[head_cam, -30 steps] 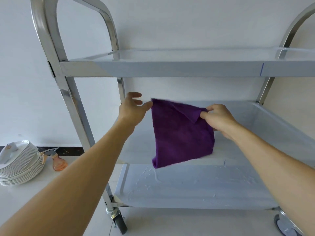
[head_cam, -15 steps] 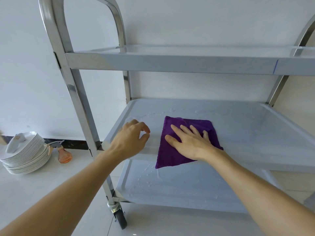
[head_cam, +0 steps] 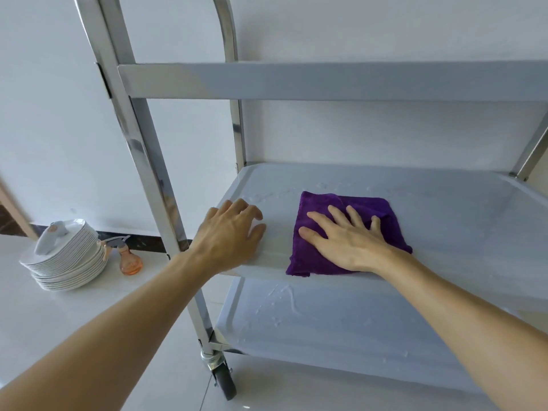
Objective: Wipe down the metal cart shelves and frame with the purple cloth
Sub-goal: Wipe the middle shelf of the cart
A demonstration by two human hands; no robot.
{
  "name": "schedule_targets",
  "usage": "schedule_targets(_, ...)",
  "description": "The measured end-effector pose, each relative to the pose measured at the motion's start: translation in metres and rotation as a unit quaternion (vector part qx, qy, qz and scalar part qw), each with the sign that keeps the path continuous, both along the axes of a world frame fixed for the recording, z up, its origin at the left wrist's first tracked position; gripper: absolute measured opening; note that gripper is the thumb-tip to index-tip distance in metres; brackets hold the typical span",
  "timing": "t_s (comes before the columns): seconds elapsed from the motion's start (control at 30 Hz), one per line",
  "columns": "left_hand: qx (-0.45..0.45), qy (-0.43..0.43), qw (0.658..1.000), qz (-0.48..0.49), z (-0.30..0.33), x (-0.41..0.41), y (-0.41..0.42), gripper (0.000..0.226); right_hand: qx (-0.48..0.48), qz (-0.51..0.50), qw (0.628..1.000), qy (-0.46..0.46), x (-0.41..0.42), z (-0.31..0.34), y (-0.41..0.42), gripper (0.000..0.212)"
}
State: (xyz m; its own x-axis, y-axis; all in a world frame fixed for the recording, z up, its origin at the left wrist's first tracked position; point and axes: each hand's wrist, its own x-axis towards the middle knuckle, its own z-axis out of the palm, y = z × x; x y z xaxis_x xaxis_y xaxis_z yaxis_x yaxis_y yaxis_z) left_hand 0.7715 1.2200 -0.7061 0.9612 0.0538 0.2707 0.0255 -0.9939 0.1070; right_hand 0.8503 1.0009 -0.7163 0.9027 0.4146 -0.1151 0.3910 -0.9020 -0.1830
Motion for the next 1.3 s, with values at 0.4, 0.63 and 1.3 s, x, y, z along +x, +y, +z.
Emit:
schedule_targets(0.4, -0.062, -0.027, 0.997, -0.033, -0.022, 0.017, 0.013, 0.039, 0.014, -0.059, 0.997, -0.041, 0.038, -0.002, 0.016, 0.079)
schedule_targets(0.63, -0.044, -0.047, 0.998, -0.023, -0.02, 0.015, 0.01, 0.036, 0.06, -0.137, 0.989, -0.023, 0.099, 0.002, -0.016, 0.082)
schedule_targets(1.3, -0.079, -0.035, 0.995, 0.049, -0.02, 0.018, 0.013, 0.03, 0.028, 0.115, 0.993, -0.023, 0.057, 0.0, 0.0, 0.074)
